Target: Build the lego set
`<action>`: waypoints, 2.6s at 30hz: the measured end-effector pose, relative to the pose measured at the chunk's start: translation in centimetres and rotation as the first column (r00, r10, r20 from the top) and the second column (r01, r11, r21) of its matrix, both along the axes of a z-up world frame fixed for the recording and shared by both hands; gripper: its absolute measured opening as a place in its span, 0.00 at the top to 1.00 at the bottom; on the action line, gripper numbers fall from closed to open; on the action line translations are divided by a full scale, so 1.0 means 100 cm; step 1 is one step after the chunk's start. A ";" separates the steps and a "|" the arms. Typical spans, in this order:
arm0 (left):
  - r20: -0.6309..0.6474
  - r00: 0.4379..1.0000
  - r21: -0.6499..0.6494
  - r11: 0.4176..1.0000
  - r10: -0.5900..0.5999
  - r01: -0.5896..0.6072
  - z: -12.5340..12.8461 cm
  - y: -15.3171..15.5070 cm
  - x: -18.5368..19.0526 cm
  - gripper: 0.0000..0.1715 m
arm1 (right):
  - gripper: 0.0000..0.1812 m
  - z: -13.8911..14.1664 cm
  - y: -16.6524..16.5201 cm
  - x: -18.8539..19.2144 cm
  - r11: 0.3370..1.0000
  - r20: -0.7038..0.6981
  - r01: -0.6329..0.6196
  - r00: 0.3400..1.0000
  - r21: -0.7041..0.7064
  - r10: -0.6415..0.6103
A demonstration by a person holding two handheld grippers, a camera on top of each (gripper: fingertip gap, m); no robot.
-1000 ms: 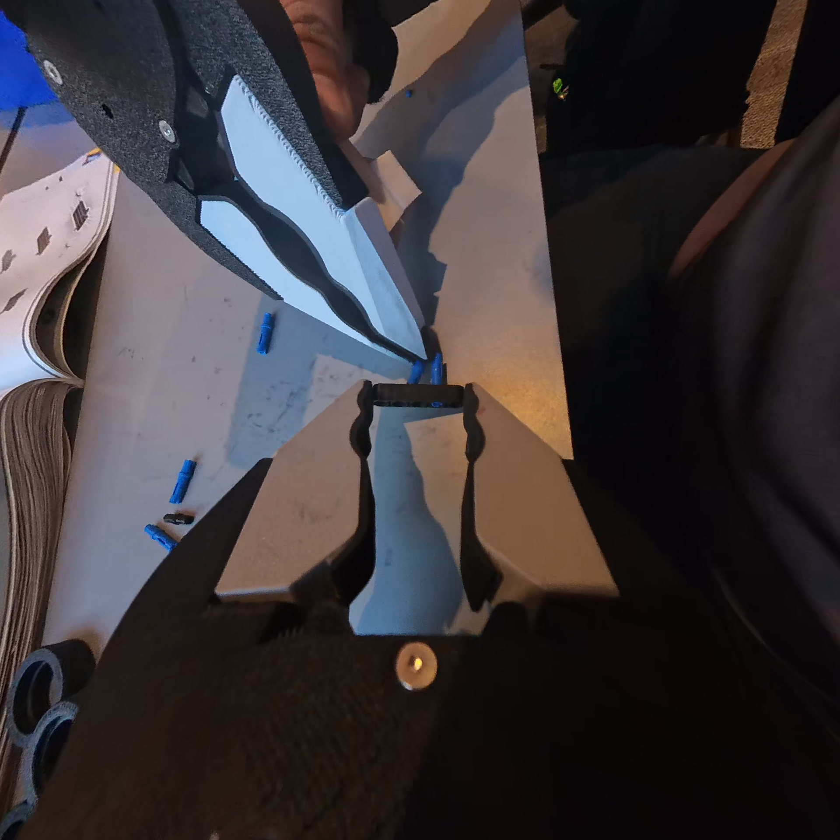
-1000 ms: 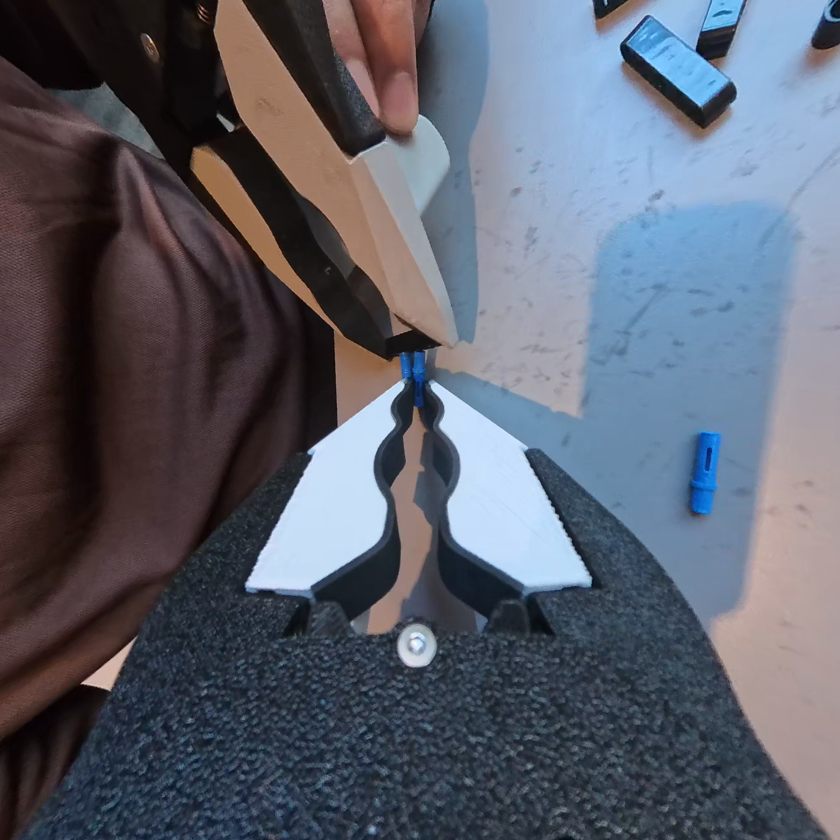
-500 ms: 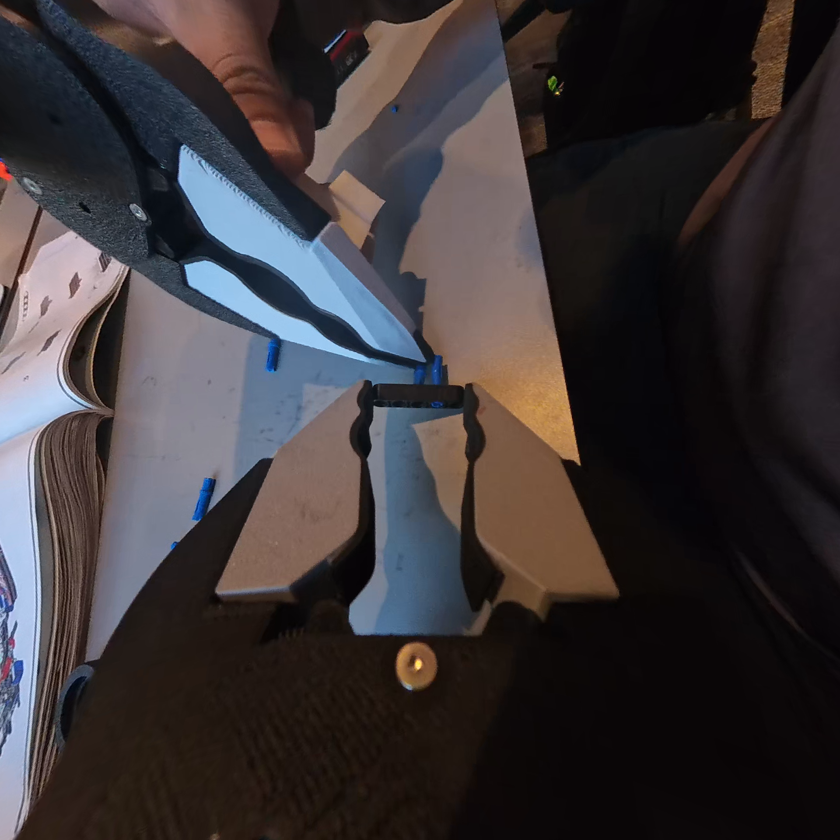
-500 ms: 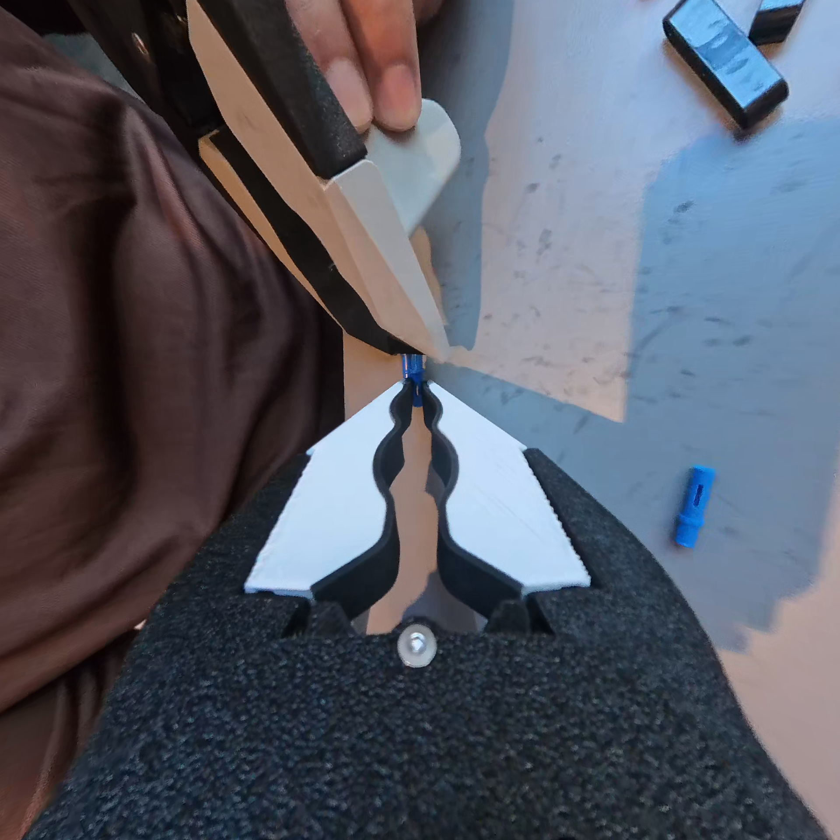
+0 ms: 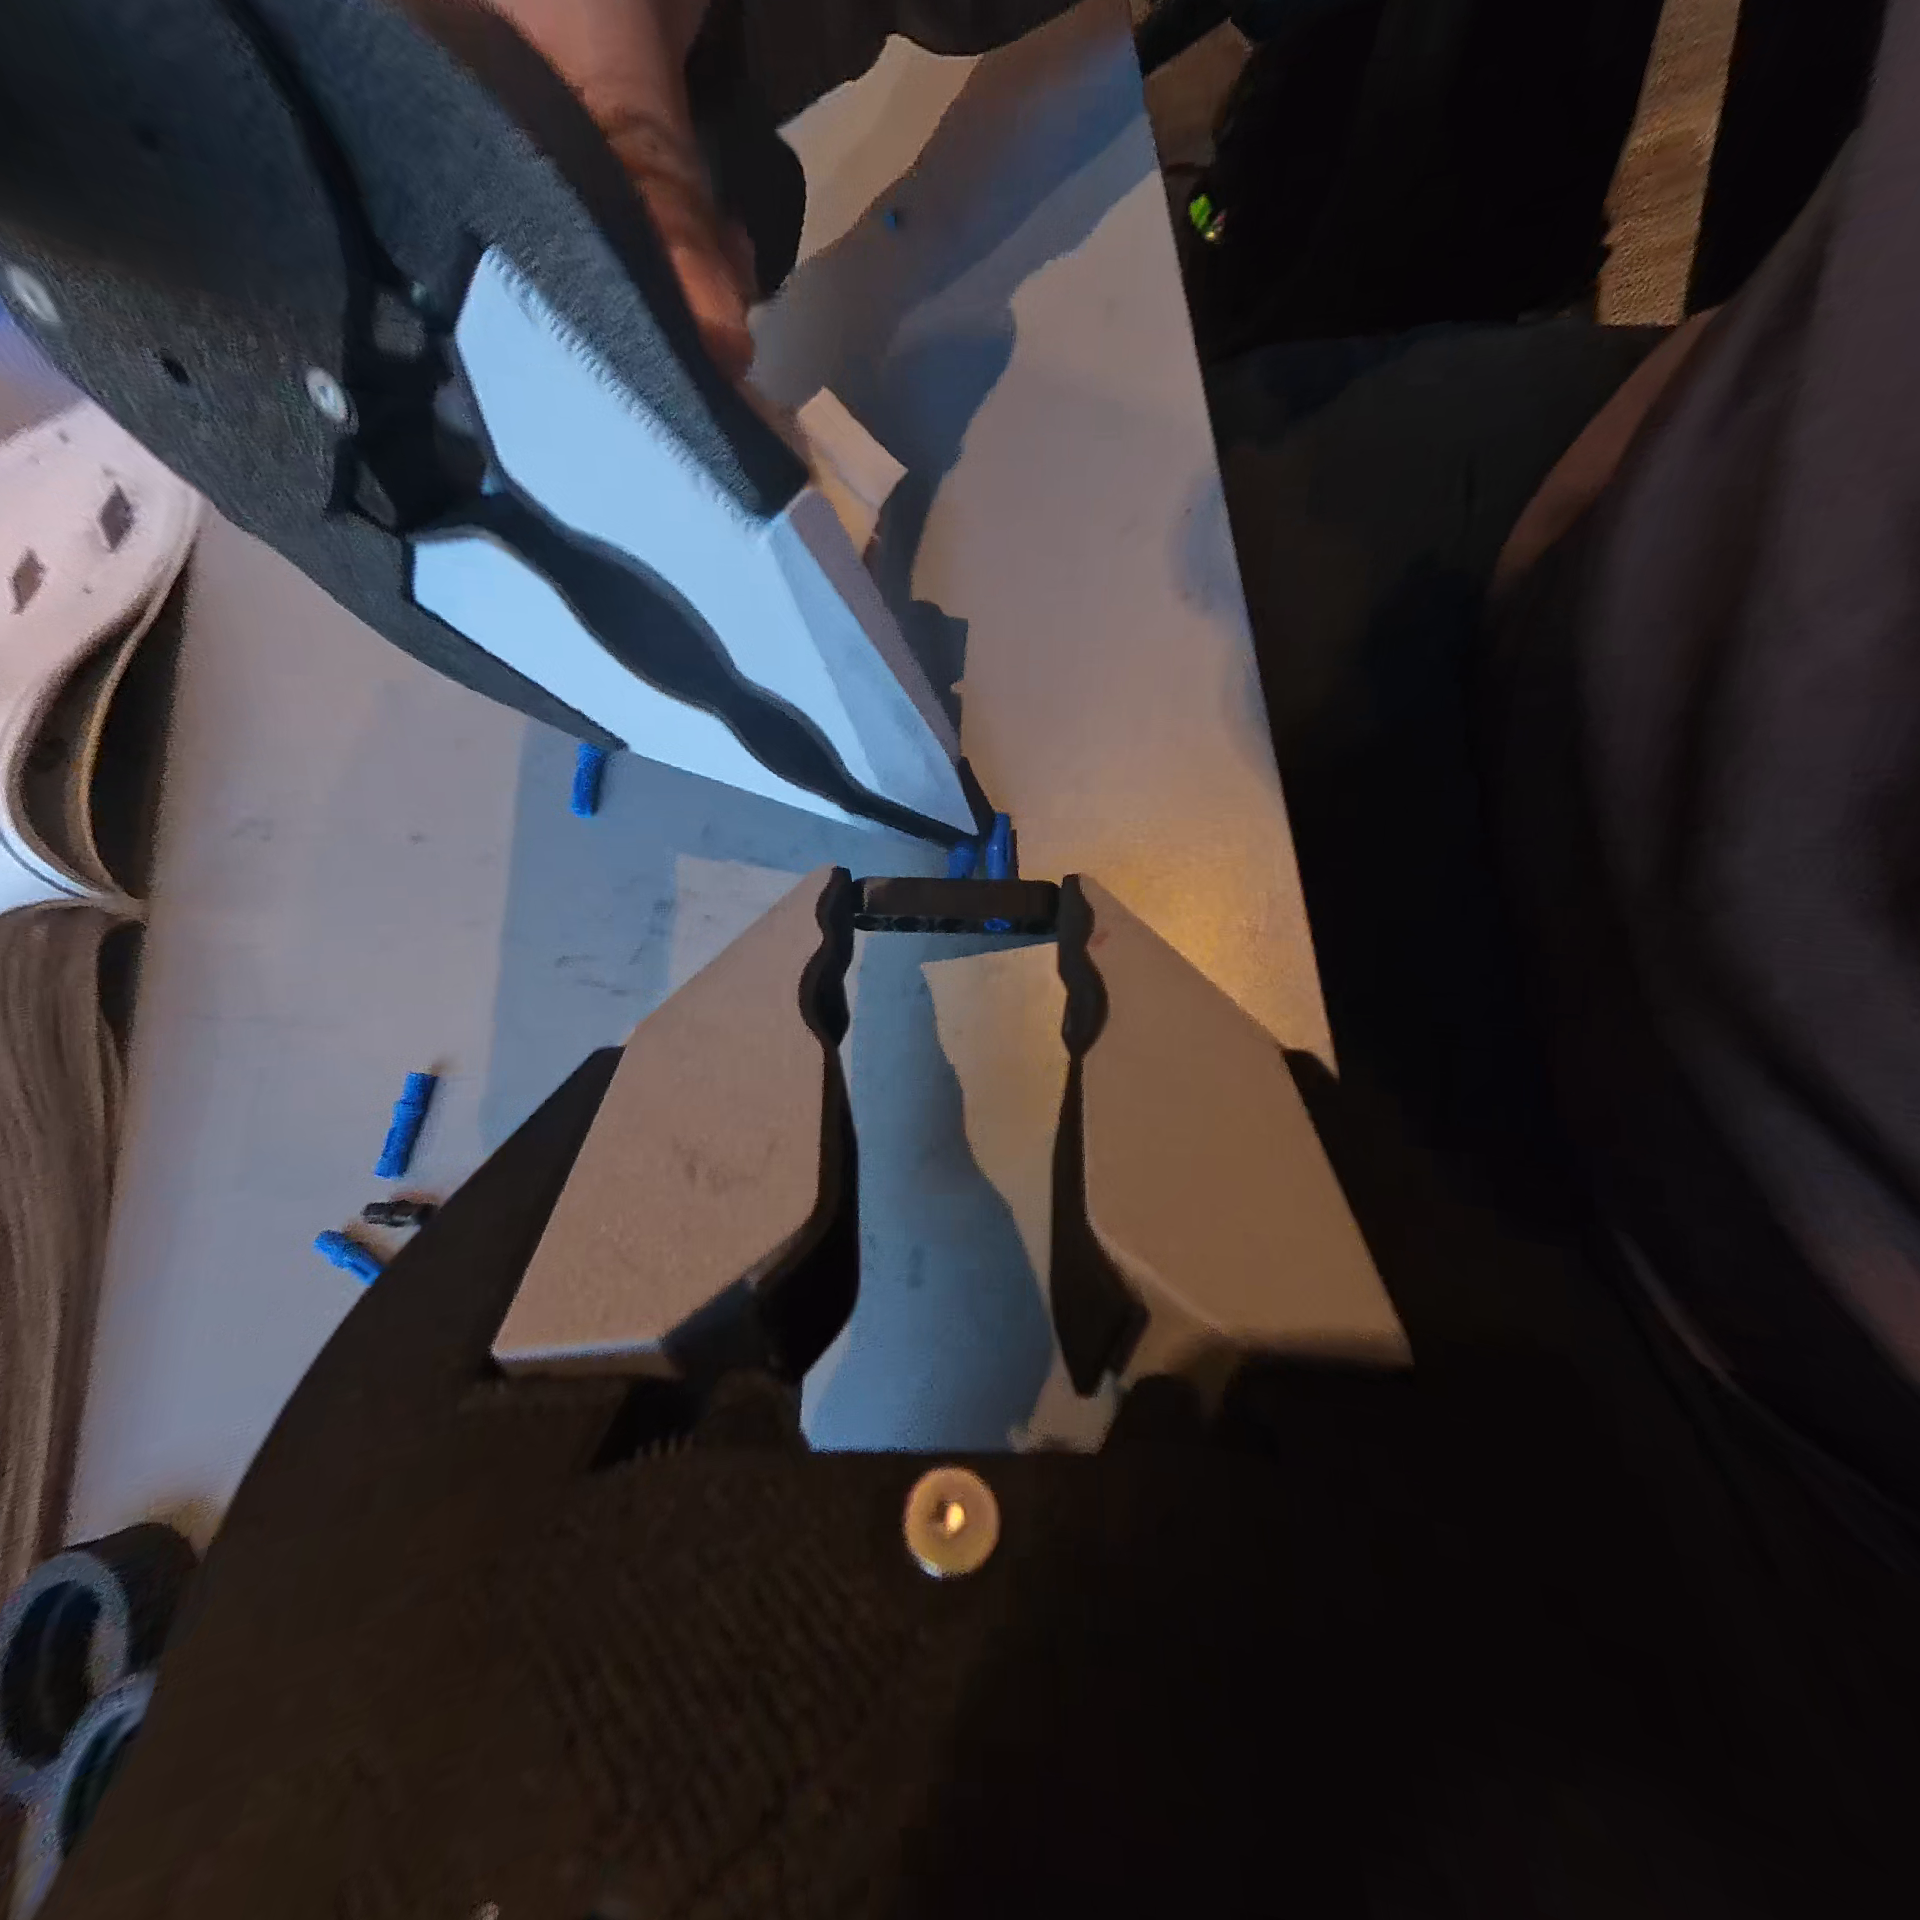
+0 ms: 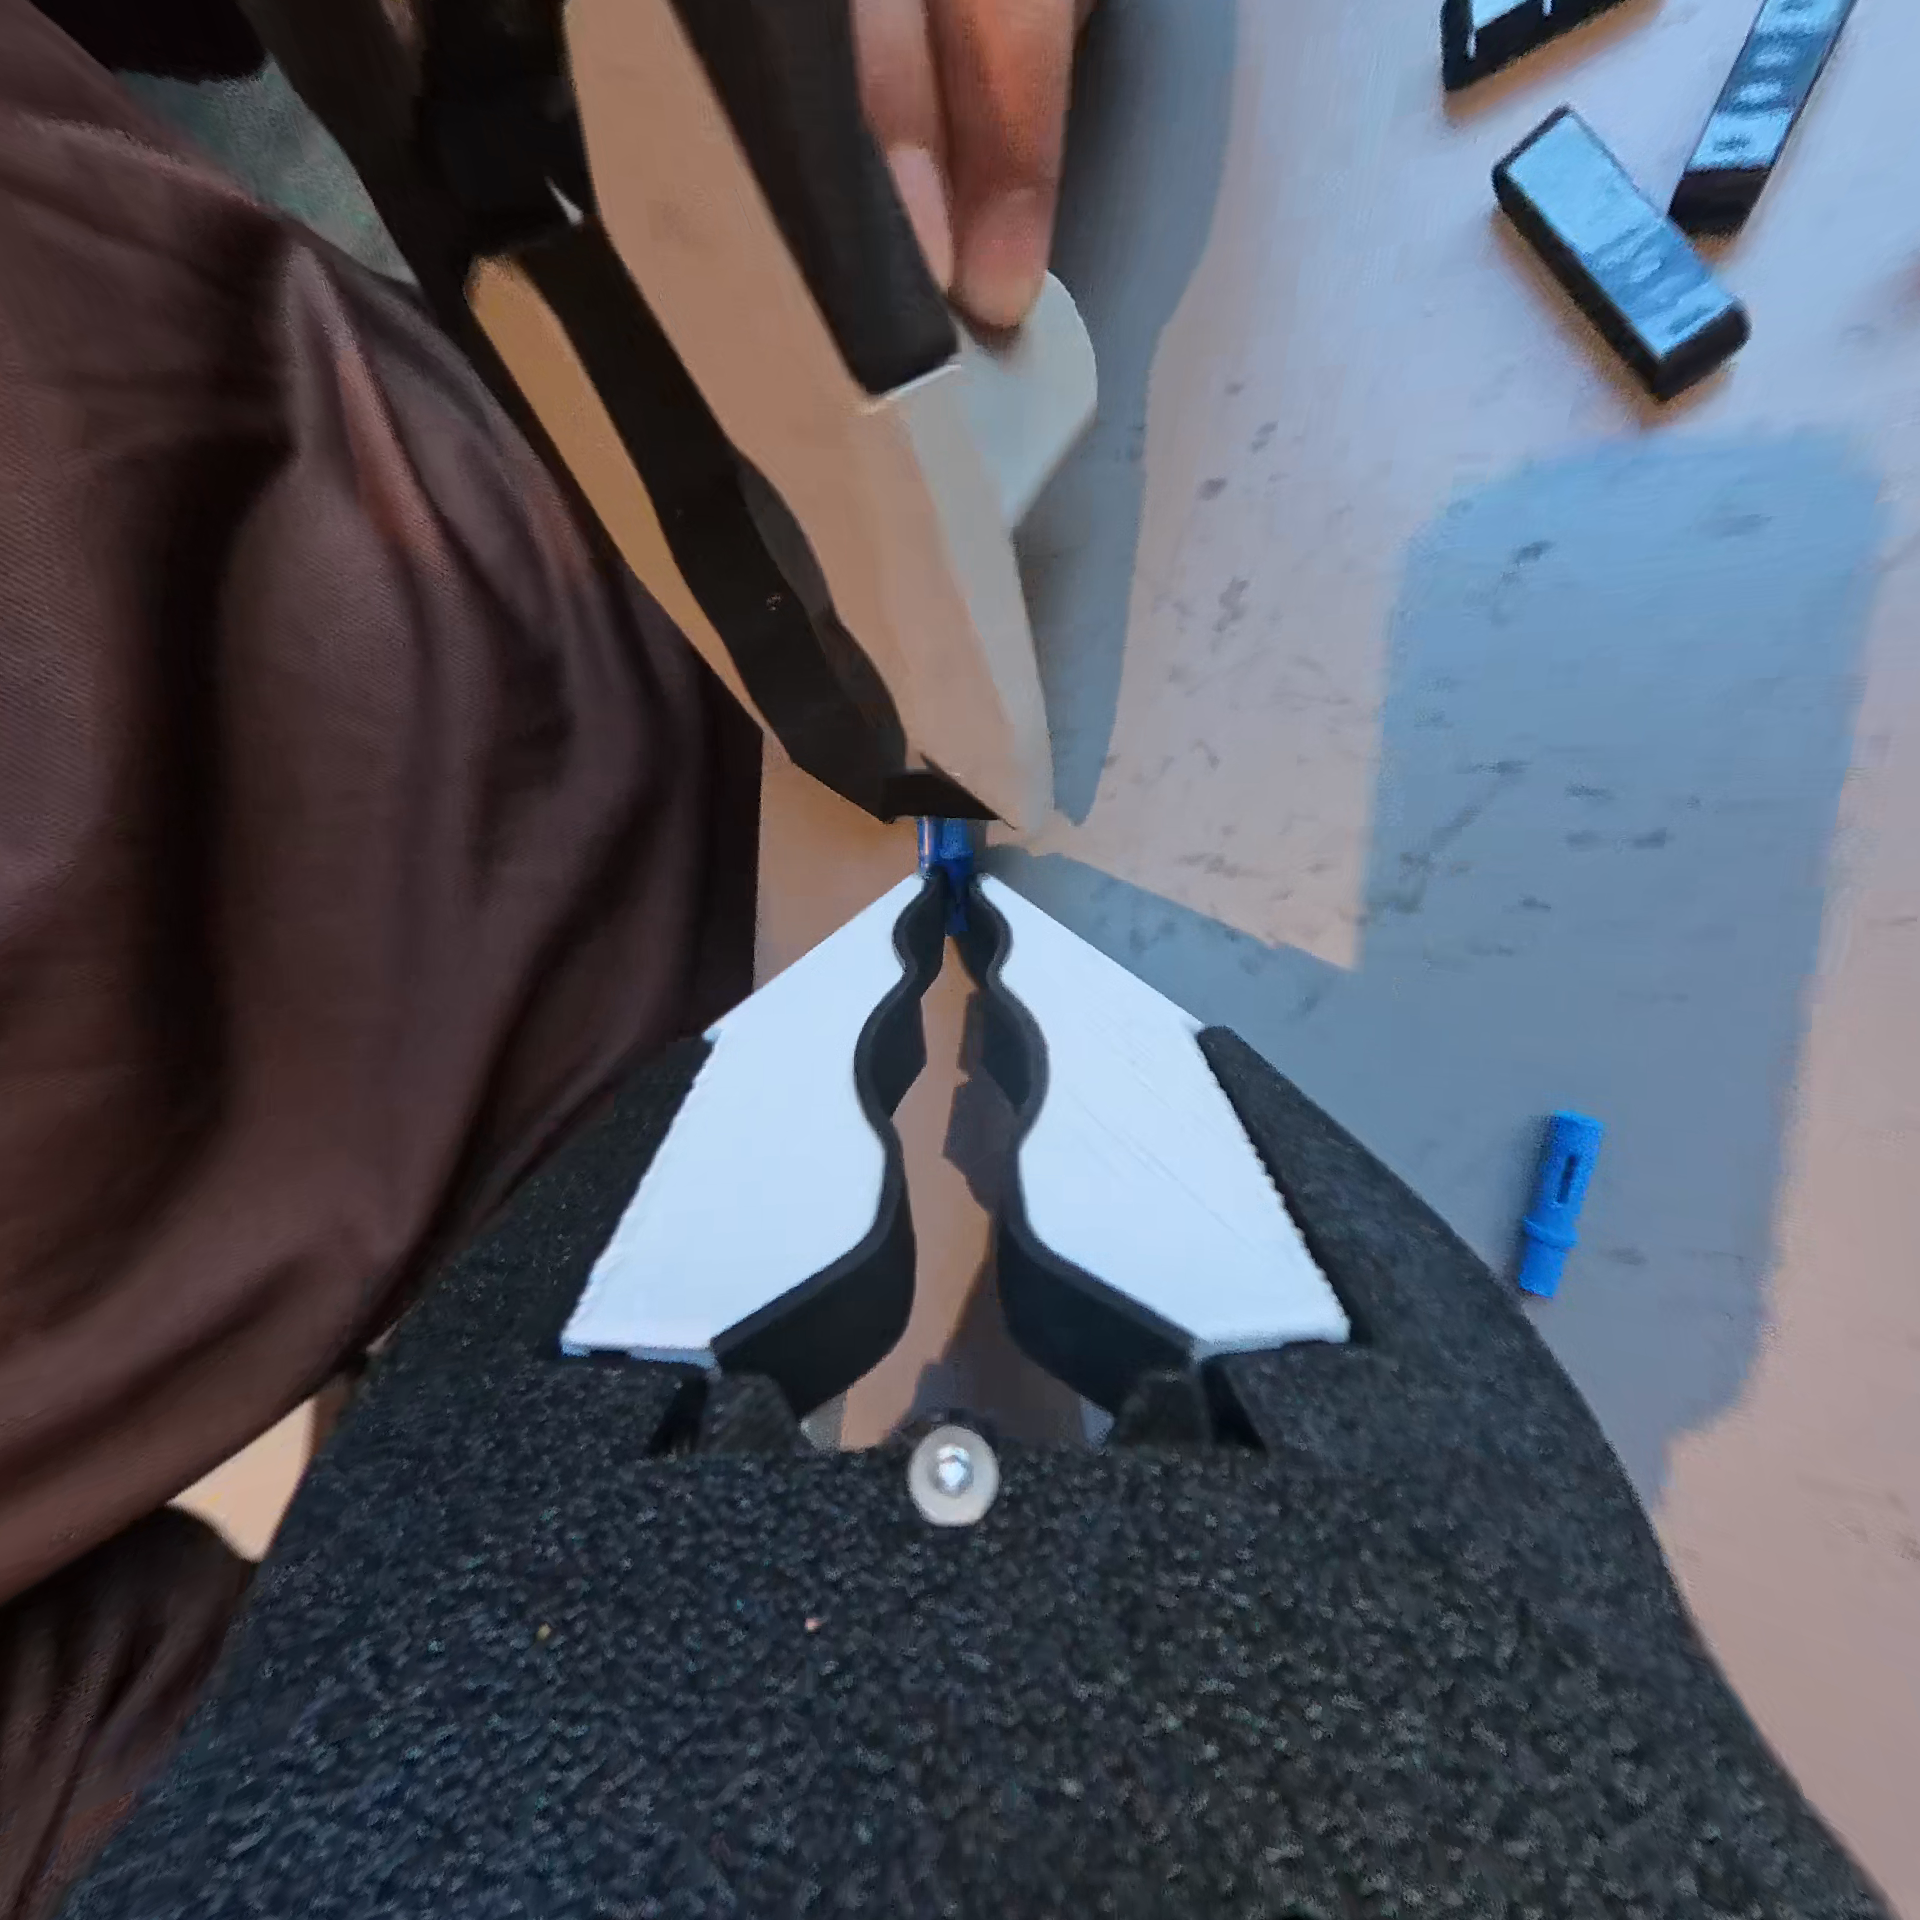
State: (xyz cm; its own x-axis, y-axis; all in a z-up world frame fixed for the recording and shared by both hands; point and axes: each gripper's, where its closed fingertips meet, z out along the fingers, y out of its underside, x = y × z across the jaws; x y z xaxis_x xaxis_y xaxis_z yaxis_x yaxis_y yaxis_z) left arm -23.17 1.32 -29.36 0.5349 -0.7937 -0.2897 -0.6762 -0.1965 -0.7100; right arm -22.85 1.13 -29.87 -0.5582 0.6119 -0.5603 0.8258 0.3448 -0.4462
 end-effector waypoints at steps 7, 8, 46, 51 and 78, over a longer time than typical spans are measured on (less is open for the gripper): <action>0.091 0.995 -0.183 0.983 0.029 -0.012 -0.005 -0.004 -0.003 0.78 | 0.99 -0.001 -0.002 -0.006 0.995 -0.120 0.053 0.992 0.089 -0.042; 0.099 0.994 -0.201 0.979 0.041 -0.020 -0.005 -0.004 -0.003 0.78 | 1.00 -0.001 -0.002 -0.006 0.993 -0.134 0.061 0.990 0.104 -0.047; 0.189 0.936 -0.318 0.921 0.296 -0.227 -0.005 0.016 -0.009 0.68 | 0.85 0.011 0.114 -0.017 0.783 -0.421 0.546 0.811 0.298 -0.406; 0.165 0.942 -0.285 0.928 0.293 -0.239 -0.005 0.016 -0.009 0.65 | 0.88 -0.003 0.105 -0.026 0.810 -0.369 0.508 0.841 0.292 -0.395; 0.181 0.943 -0.302 0.929 0.278 -0.215 -0.005 0.011 -0.007 0.68 | 0.84 -0.001 0.068 -0.019 0.947 -0.389 0.235 0.911 0.219 -0.136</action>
State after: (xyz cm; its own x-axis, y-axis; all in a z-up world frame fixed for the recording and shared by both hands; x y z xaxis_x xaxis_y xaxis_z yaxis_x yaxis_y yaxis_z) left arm -23.88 2.47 -29.89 0.7486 -0.6598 0.0658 -0.4166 -0.5452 -0.7275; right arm -24.72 7.95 -29.96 -0.5548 0.8184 -0.1499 0.6824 0.3444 -0.6448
